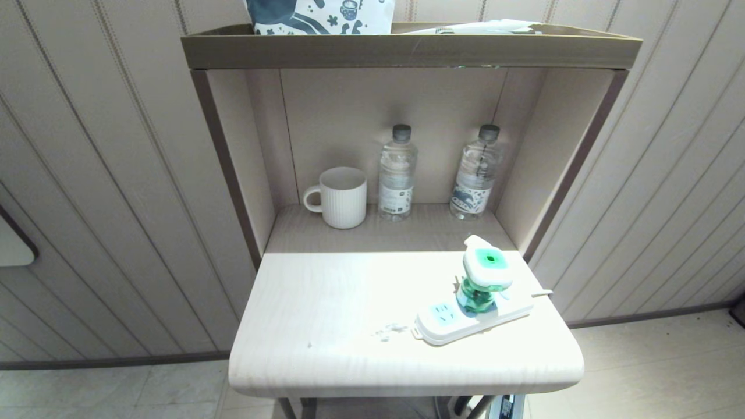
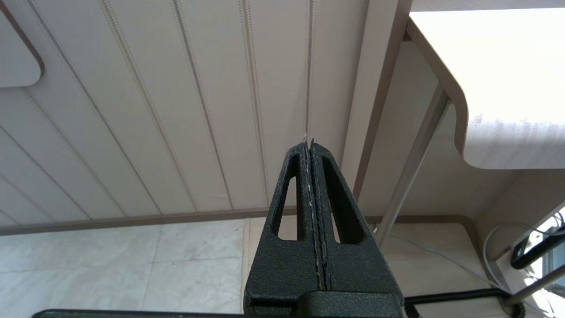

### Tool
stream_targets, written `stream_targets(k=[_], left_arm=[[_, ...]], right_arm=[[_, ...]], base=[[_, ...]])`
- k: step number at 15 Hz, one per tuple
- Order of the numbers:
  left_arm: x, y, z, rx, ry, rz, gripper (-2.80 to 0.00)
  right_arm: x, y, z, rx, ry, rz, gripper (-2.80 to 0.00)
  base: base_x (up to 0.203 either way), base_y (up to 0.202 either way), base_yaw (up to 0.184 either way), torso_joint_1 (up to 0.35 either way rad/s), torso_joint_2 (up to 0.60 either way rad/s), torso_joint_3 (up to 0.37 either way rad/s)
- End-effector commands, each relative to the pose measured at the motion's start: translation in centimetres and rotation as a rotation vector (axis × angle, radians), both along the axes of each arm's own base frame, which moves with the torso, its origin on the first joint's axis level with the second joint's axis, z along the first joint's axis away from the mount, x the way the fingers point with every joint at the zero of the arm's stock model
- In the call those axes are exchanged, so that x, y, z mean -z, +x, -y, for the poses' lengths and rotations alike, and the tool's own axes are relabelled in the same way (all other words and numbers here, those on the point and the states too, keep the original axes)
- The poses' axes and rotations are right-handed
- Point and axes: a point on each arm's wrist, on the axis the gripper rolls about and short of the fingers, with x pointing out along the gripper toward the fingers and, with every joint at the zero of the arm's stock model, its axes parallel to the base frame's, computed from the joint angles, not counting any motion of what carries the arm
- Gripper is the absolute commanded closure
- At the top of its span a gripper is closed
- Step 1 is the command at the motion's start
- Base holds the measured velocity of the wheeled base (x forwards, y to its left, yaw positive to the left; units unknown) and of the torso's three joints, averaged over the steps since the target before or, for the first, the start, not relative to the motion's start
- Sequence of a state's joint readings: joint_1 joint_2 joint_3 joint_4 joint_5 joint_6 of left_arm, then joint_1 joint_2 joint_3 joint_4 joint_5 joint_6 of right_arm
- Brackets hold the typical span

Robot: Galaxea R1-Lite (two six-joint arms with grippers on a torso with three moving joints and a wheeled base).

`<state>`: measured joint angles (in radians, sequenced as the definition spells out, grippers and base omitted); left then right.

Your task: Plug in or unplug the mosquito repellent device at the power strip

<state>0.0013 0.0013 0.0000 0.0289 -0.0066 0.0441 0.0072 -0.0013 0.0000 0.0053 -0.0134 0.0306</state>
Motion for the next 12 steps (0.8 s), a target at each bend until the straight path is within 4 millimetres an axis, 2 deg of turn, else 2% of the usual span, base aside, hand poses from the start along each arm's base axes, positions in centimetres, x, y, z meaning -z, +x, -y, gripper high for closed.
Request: stream_targets(k=[1,12], left_arm=[[0.00,0.00,0.00,-0.001,0.000,-0.001,0.00],[0.00,0.00,0.00,-0.001,-0.004,-0.001,0.00]], right_arm=[[0.01,0.01,0.00,0.000,0.000,-0.002,0.00],[0.00,0.01,0.00,0.000,-0.001,-0.001,0.00]], base=[[0.000,0.000,0.000,0.000,0.00,0.000],[0.000,0.000,0.000,0.000,0.00,0.000]])
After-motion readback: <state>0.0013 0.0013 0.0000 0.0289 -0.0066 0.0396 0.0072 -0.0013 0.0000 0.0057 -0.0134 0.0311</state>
